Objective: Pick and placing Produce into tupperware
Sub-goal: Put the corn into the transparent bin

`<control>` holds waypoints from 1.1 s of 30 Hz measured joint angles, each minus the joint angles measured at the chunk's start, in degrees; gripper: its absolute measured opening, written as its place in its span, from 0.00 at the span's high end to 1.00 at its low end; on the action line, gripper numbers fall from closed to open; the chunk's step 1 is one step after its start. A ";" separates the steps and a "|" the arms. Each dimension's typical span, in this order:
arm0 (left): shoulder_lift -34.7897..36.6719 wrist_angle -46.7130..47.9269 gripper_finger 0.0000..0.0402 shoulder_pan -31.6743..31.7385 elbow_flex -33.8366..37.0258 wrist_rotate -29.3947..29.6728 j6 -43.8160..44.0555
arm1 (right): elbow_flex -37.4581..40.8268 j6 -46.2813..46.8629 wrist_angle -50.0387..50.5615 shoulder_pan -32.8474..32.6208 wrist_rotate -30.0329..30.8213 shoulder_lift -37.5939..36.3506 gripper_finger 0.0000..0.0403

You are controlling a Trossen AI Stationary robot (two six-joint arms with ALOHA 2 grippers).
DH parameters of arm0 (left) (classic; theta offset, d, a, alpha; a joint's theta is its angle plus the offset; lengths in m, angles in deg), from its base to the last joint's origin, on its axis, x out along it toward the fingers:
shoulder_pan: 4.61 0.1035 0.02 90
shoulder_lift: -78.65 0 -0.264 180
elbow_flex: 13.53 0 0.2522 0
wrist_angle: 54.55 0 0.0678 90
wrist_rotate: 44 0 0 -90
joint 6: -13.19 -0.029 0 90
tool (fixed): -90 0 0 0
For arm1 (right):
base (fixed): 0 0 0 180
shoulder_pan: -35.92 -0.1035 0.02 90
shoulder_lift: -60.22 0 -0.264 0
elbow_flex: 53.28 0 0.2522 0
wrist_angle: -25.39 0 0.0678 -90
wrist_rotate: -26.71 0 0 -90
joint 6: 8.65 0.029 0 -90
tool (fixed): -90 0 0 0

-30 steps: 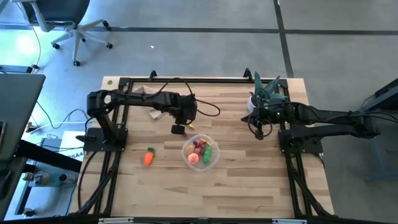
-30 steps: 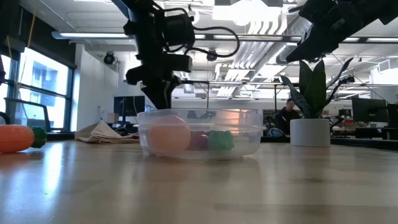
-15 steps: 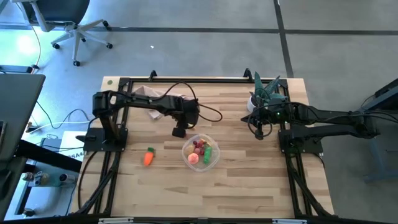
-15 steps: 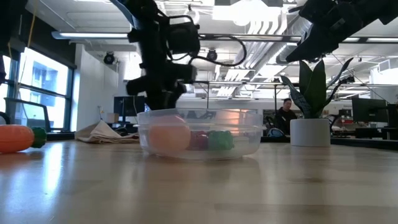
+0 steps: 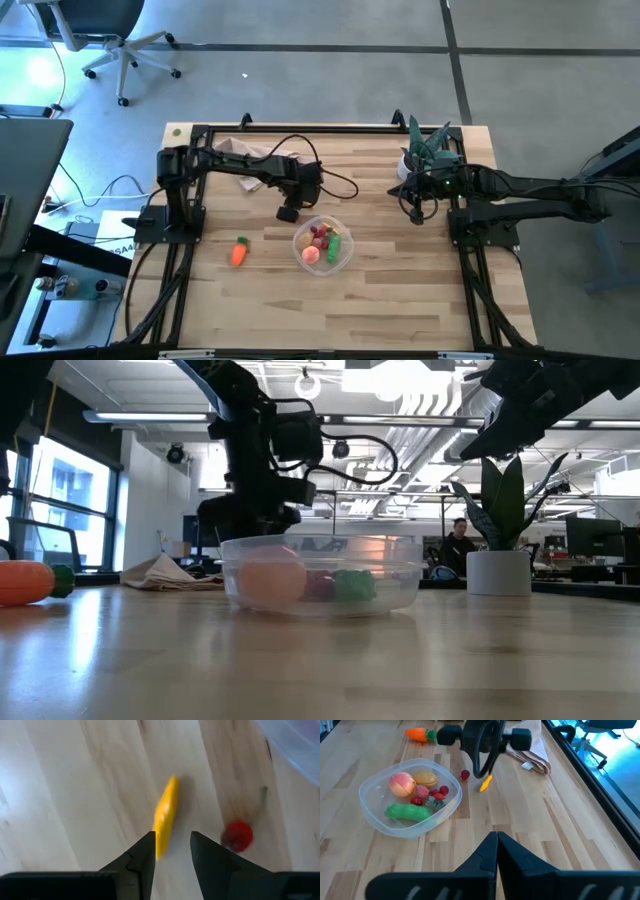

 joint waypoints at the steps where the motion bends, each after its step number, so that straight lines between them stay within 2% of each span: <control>1: -0.27 -0.01 0.72 0.02 0.01 0.03 -0.10 | 0.00 0.00 -0.01 0.01 0.00 0.00 1.00; 15: -1.24 -1.63 0.72 0.00 -0.06 1.10 -1.91 | 0.00 0.00 -0.17 0.01 -0.01 -0.02 1.00; 33: -4.31 -2.03 0.72 0.77 -0.13 -0.44 -2.37 | 0.00 0.00 -0.15 0.01 -0.01 0.00 1.00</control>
